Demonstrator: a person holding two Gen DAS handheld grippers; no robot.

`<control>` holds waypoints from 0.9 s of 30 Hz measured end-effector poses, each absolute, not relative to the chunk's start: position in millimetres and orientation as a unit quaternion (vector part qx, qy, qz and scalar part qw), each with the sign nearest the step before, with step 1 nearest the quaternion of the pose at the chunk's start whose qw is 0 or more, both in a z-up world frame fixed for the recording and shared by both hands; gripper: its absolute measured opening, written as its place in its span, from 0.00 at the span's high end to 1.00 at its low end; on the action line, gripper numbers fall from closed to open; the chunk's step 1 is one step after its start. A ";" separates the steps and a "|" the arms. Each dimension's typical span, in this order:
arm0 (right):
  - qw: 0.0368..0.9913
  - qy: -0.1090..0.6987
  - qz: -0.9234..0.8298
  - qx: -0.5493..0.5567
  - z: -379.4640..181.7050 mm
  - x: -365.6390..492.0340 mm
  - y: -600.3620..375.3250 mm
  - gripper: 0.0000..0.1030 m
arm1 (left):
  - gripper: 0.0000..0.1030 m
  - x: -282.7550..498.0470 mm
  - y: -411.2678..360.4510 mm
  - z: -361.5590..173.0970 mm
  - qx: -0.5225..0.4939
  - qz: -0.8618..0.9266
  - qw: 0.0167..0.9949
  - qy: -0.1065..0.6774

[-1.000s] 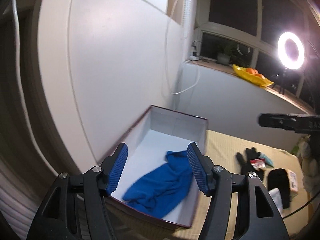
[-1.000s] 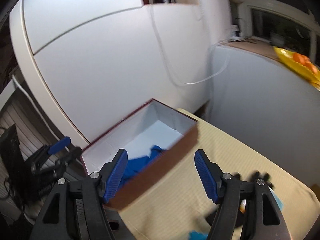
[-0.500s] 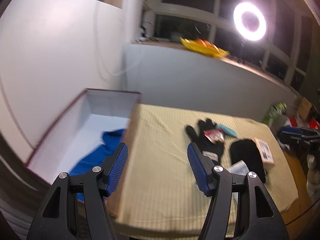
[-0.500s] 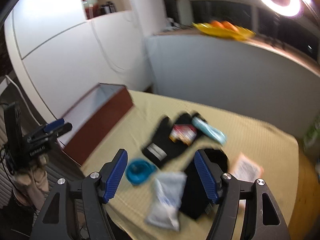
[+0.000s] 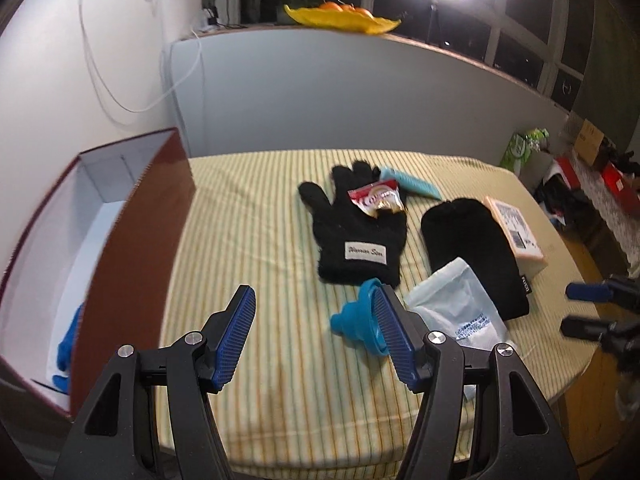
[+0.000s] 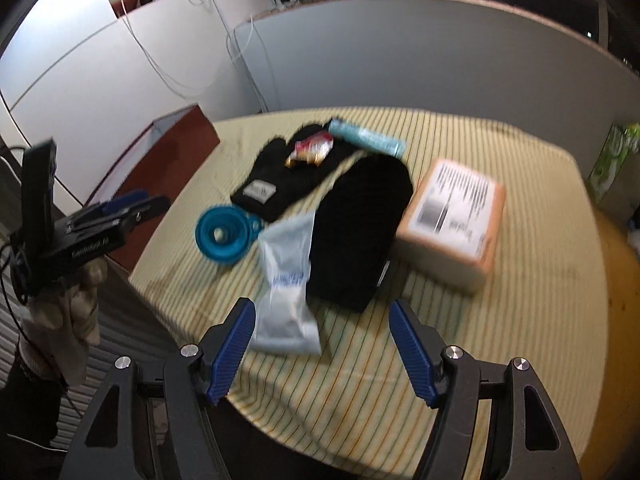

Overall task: Organize soft objects
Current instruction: 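Grasp the teal funnel with the left gripper while the right grasps the white pouch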

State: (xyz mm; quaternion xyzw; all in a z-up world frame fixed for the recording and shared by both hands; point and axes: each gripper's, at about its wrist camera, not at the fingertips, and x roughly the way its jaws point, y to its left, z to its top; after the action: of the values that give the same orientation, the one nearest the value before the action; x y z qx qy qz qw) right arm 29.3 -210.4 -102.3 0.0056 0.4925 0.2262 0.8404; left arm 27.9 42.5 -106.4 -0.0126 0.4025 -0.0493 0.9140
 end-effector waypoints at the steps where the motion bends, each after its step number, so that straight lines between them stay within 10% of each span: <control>1: 0.836 0.498 0.228 0.009 -108.2 28.7 -209.6 0.36 | 0.40 30.2 40.9 -108.7 -0.013 -0.051 0.912 0.406; 22: 0.792 0.558 0.246 0.028 -167.4 55.0 -170.9 0.59 | 0.39 57.8 18.6 -149.1 0.020 -0.047 0.893 0.448; 27: 0.792 0.556 0.250 0.020 -168.7 55.8 -164.1 0.62 | 0.61 60.7 20.1 -152.9 0.016 -0.046 0.892 0.450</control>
State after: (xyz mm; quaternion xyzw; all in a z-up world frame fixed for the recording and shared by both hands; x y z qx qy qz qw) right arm 55.8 -164.1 -168.7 0.0203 0.5560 0.2502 0.7924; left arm 60.7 20.1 -152.9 0.0162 0.4502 -0.0463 0.8916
